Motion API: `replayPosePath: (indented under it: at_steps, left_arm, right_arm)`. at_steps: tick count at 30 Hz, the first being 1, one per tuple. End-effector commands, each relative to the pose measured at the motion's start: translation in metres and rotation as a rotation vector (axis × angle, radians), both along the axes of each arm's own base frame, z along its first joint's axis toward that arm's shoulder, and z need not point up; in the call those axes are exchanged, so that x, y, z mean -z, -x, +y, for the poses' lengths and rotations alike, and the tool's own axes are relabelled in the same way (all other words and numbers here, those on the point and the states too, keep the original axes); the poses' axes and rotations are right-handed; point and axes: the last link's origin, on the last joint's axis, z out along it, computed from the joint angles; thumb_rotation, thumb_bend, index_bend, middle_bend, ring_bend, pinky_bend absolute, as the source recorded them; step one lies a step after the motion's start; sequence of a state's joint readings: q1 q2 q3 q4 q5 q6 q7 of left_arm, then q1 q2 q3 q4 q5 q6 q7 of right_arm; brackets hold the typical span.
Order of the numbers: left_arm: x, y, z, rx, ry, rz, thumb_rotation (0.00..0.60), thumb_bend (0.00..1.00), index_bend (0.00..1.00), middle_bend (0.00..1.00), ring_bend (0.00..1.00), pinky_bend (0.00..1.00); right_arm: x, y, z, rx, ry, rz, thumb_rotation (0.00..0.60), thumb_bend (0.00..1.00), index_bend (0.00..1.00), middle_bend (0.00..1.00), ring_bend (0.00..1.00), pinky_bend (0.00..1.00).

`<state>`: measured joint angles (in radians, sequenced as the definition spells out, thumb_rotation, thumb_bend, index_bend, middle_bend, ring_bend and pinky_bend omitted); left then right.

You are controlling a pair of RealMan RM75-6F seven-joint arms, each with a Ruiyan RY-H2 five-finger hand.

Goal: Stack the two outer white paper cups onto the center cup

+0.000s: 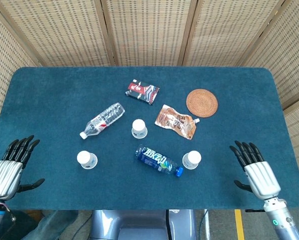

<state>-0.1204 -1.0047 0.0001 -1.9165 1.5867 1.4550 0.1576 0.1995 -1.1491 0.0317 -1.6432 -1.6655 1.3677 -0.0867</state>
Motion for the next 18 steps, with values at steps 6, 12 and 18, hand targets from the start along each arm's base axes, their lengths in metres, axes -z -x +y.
replayPosePath:
  at_steps: [6, 12, 18]
  left_arm:
    - [0.007, 0.000, 0.011, -0.016, 0.011, 0.025, 0.600, 0.00, 0.00, 0.00, 0.00, 0.00]
    - [0.011, 0.002, 0.018, -0.040, 0.024, 0.036, 0.600, 0.00, 0.00, 0.00, 0.00, 0.00]
    - [0.010, 0.002, 0.017, -0.048, 0.017, 0.018, 0.600, 0.00, 0.00, 0.00, 0.00, 0.00]
  right_arm:
    - [0.039, -0.042, -0.060, -0.105, -0.221, 0.056, 0.600, 0.00, 0.09, 0.12, 0.05, 0.12]
    - [0.057, -0.056, -0.079, -0.108, -0.278, 0.052, 0.600, 0.10, 0.17, 0.19, 0.12, 0.19]
    - [0.074, -0.063, -0.088, -0.070, -0.344, 0.079, 0.600, 0.17, 0.24, 0.27, 0.20, 0.29]
